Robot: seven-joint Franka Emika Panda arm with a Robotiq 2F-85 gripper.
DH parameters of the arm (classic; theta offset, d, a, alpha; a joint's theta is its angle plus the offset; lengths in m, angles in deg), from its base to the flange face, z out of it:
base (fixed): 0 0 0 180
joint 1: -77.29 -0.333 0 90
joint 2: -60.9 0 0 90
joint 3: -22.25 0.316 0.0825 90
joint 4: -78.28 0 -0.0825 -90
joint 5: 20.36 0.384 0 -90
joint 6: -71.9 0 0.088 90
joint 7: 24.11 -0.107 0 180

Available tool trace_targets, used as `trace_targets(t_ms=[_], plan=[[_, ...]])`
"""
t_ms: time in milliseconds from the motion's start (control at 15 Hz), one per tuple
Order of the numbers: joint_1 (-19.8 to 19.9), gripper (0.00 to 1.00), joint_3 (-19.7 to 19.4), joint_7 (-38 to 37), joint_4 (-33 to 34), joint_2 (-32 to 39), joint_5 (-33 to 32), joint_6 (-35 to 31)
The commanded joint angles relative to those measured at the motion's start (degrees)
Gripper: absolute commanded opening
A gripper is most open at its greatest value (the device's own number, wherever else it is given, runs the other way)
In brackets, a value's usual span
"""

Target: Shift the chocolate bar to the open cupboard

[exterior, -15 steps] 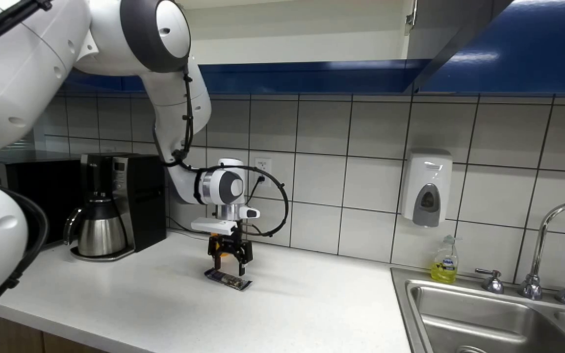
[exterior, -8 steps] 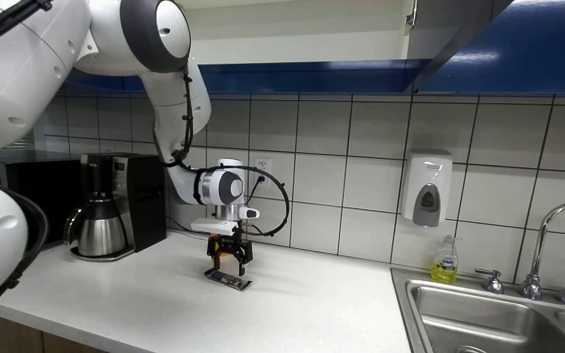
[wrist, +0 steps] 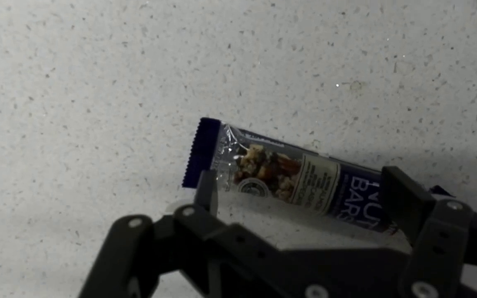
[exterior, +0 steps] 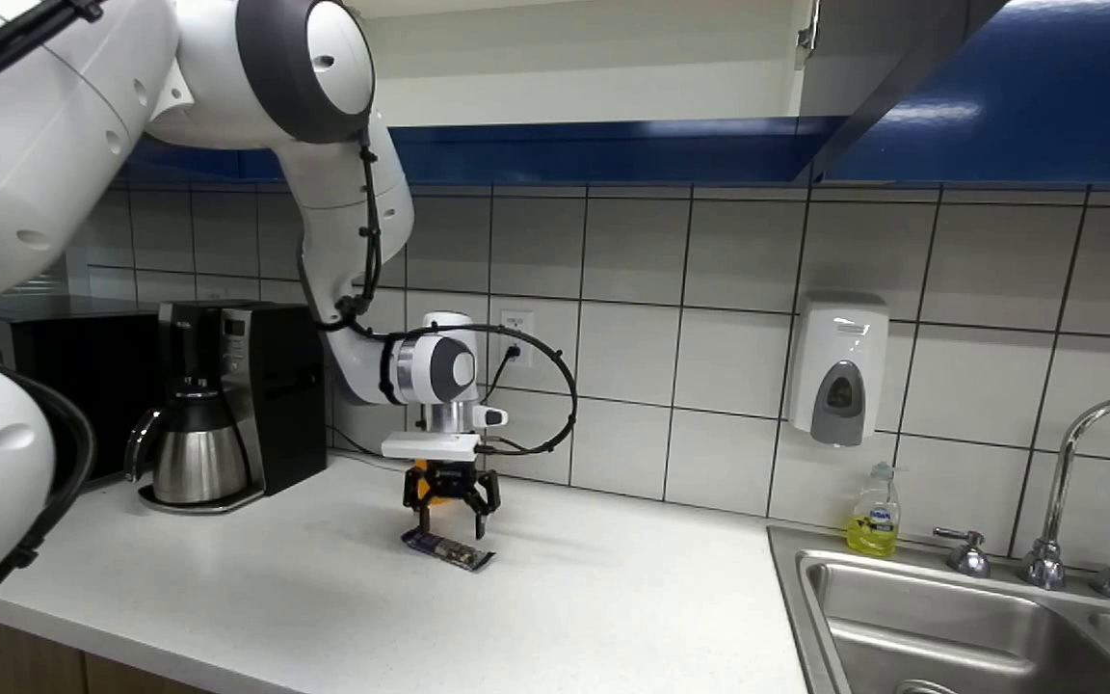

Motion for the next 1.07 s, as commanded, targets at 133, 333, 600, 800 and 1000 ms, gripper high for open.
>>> trace_targets(t_ms=[133,333,600,800,1000], plan=[[1.3,1.00,2.1,9.9,-1.6,-1.2,-2.9,-1.2],[1.8,1.00,3.3,15.4,-1.6,-1.0,-3.7,-1.6],[1.8,1.00,3.5,21.0,-1.4,-0.6,-6.2,-1.9],[2.8,1.00,4.1,25.4,-1.3,-0.3,-7.0,-1.8],[3.4,1.00,4.4,28.7,-1.4,0.0,-7.7,-1.9]])
